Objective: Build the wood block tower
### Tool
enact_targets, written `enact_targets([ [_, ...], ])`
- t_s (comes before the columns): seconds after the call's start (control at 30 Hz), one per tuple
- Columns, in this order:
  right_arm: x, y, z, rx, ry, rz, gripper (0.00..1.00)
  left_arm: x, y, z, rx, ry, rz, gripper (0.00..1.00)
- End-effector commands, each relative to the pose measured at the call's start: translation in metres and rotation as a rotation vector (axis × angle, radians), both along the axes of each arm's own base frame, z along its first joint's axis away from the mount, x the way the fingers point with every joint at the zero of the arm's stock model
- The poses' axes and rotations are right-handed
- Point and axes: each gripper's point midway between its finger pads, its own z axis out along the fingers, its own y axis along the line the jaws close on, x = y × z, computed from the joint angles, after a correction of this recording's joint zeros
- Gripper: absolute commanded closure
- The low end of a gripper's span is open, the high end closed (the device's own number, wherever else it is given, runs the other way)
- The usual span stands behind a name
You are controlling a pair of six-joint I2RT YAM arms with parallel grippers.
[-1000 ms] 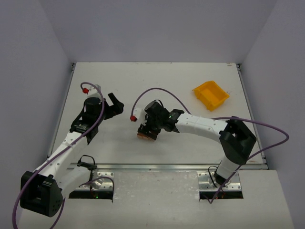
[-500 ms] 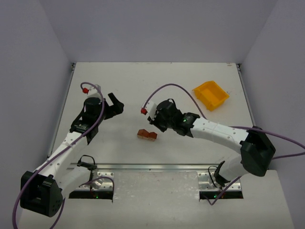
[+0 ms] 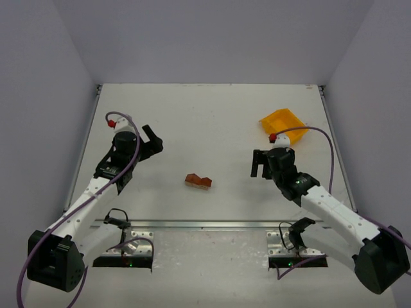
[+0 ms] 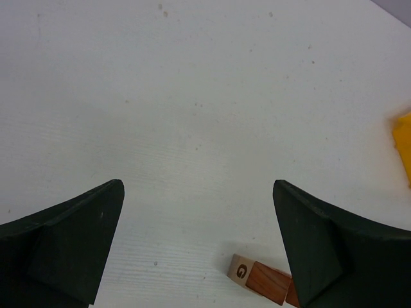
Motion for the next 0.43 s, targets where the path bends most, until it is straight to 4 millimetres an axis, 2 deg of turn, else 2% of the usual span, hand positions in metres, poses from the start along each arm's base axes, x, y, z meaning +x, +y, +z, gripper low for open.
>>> enact_targets([
  [0.0, 0.0, -0.018, 0.016, 0.058, -0.09, -0.155, 0.01, 0.003, 0.01, 0.016, 0.003, -0.04, 0.063, 0.0],
  [0.1, -0.008, -0.032, 0.019, 0.017, -0.062, -0.205, 0.01, 0.002, 0.013, 0.018, 0.005, -0.049, 0.079, 0.0],
  [0.17, -0.007, -0.033, 0.026, 0.027, -0.068, -0.235, 0.01, 0.001, 0.013, 0.019, 0.004, -0.052, 0.079, 0.0],
  [0.4, -0.002, -0.024, 0.033, 0.051, -0.074, -0.196, 0.01, 0.002, 0.015, 0.019, 0.013, -0.052, 0.09, 0.0],
])
